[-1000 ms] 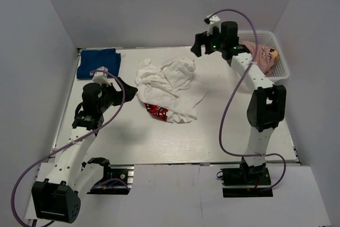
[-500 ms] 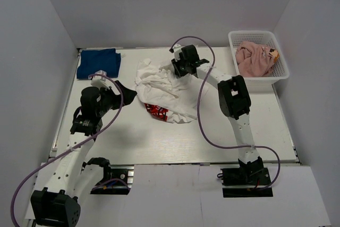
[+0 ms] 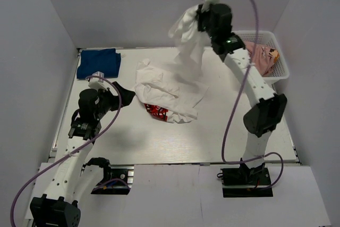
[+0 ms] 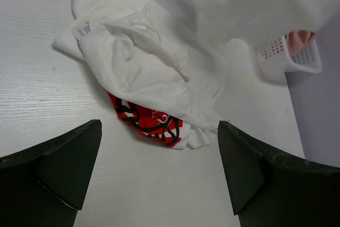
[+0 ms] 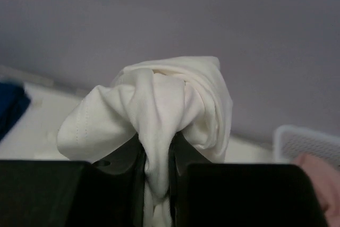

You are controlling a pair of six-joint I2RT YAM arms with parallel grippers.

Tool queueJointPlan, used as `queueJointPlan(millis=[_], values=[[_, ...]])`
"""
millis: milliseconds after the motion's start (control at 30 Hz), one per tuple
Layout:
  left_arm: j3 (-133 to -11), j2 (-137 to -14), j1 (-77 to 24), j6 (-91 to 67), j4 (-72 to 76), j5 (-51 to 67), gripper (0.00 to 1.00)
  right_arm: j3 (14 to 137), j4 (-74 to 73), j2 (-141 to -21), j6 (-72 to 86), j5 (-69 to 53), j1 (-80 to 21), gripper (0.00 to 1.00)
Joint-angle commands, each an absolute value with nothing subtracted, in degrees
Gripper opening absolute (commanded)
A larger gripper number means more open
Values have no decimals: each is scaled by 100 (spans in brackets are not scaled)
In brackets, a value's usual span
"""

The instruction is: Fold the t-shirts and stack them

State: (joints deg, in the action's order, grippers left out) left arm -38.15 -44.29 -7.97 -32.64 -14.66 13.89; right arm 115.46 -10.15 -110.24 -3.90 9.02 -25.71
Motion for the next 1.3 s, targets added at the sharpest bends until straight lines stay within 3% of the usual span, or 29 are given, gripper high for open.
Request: queueJointPlan(millis=[0,333,500,1100,1167,1233,1267], values=[[-3832,-4315,-756,-3296,-1459,1257,100,12225,-299,-10503,-281,2310,-2180,0],[-3946,-4517,-756,-3296,-1398,1090,100,12928,431,-10503,-1309,3120,-863,0],[-3946,-4798,-756,-3296,-1336,985,100,12667,878,-10696,-1801,3410,-458,0],[-4438,-6231,-756,-3357,-1152,861,100,11259,-261,-12119,-370,2427,685,0],[-4500,-6406,-756,-3357,-1011,932,100,11198,-588,-12357,-238,1927,712,9],[-4675,-6731,-756,-3357,-1011,932,100,11241,-992,-12541,-237,1085,703,41],[-4771,-6854,-808,-3357,-1011,688,100,11363,-1106,-12594,-229,942,694,69]])
